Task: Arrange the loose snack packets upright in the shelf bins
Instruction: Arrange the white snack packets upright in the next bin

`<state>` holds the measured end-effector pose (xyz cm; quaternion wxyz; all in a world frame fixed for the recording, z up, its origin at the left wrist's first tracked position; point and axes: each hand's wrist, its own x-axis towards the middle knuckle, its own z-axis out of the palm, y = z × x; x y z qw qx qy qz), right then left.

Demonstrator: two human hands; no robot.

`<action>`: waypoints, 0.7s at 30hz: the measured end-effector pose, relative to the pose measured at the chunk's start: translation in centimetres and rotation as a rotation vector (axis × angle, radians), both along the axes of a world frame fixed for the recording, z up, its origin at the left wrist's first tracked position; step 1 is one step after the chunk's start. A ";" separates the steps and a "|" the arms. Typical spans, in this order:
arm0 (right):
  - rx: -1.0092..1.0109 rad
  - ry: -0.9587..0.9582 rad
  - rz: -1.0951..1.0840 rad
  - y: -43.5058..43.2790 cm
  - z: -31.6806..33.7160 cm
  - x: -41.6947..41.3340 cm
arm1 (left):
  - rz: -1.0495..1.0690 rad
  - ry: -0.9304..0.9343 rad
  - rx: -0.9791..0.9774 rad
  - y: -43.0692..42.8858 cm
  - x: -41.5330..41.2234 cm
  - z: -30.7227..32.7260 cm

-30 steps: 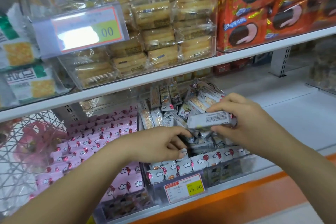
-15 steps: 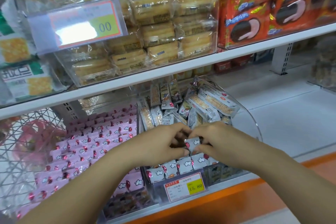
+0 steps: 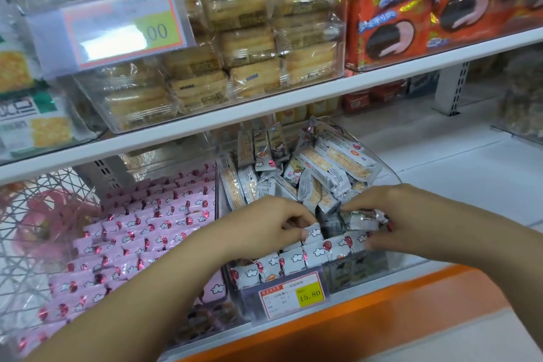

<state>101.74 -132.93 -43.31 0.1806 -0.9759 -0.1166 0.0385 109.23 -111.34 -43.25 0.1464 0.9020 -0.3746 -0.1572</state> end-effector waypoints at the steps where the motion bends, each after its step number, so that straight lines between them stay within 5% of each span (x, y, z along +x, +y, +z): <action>1: -0.020 0.012 0.012 0.3 -0.2 0.1 | -0.002 0.002 0.000 0.0 0.0 0.0; 7: 0.061 -0.081 -0.084 0.4 0.4 0.3 | -0.034 -0.028 0.040 0.1 -0.2 -0.1; 15: 0.375 -0.483 -0.208 0.0 2.3 -1.5 | -0.085 -0.140 0.063 0.2 -0.1 0.1; 19: 0.528 -0.619 -0.170 0.3 2.0 -1.1 | 0.022 -0.097 -0.058 0.4 0.0 1.0; 21: 0.566 -0.664 -0.118 0.6 1.3 -0.5 | 0.174 0.084 -0.268 0.3 0.1 1.4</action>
